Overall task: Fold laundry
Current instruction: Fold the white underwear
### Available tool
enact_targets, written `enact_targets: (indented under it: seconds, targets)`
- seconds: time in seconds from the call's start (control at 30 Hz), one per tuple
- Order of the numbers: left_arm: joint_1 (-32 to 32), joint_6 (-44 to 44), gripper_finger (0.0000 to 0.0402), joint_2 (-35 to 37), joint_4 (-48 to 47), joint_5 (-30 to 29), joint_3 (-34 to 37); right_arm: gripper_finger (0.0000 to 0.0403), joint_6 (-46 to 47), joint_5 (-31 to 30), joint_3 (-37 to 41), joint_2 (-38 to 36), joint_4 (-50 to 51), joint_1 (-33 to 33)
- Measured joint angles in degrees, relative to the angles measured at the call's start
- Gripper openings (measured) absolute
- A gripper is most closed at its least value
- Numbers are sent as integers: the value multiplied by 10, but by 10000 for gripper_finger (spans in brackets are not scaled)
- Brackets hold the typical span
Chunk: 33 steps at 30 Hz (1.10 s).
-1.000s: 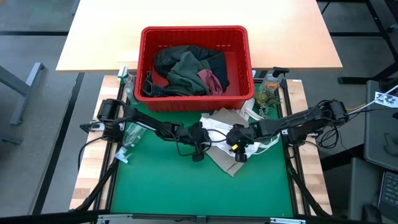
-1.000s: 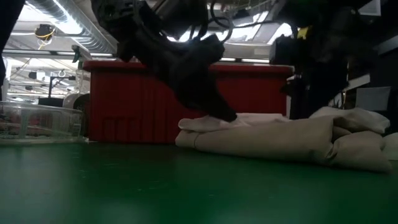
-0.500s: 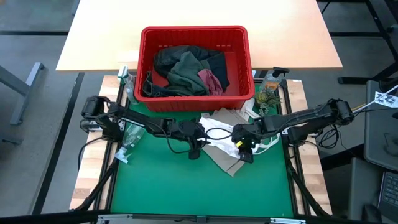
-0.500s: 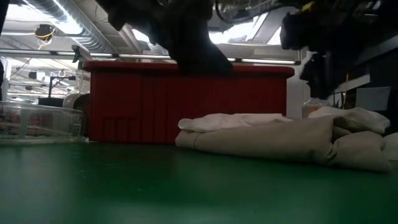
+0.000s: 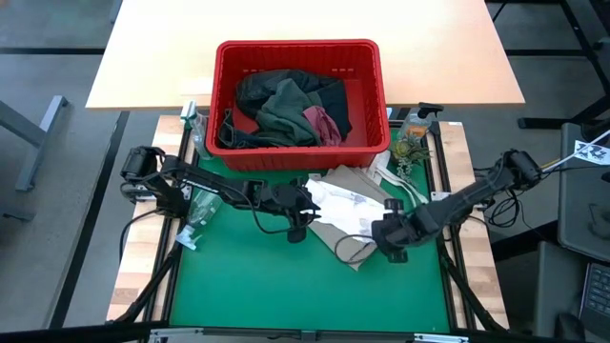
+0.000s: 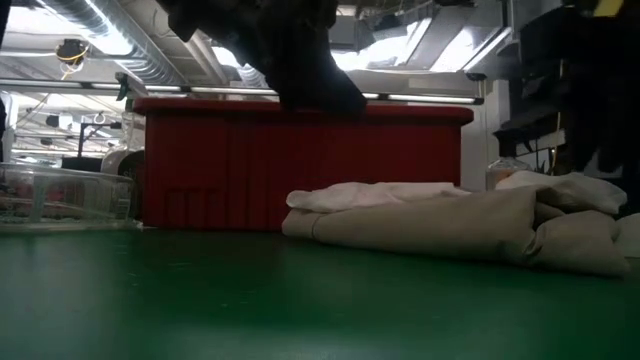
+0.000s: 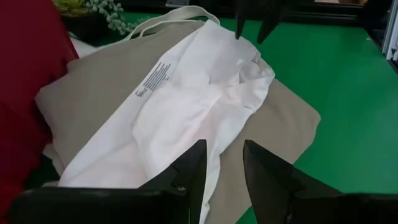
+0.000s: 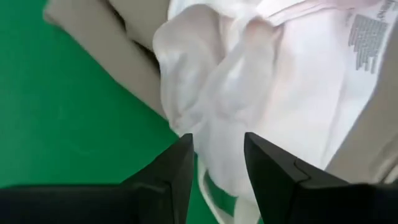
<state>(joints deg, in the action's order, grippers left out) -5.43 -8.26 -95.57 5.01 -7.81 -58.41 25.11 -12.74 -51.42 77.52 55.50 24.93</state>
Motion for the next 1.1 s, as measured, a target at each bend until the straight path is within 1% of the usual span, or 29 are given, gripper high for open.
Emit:
enact_targets:
  seconds: [0.07,0.23,0.4,0.5,0.67,0.73,0.8,0.97,1.03,1.1]
  targets:
    - [-1,-11,101,0,0,0,0,143,1,-4,9,0,-6,15]
    - [-4,-18,101,0,0,0,0,143,2,13,39,0,-28,41]
    - [-4,-19,101,0,0,0,0,143,2,-17,66,0,-66,43]
    - [-4,-19,101,0,0,0,0,143,2,-41,77,0,-72,43]
    - [-4,-19,101,0,0,0,0,138,4,-42,83,0,-79,43]
    - [-4,-19,101,0,1,0,0,125,5,-42,83,0,-84,43]
    - [-4,-19,101,0,1,0,0,101,5,-42,83,0,-89,43]
    - [-4,-19,101,0,1,0,0,16,0,-42,76,0,-87,43]
    - [-4,-19,101,0,0,-3,0,9,-13,-42,64,0,-86,43]
    - [-4,-19,101,0,1,-5,0,19,-27,-42,47,0,-83,43]
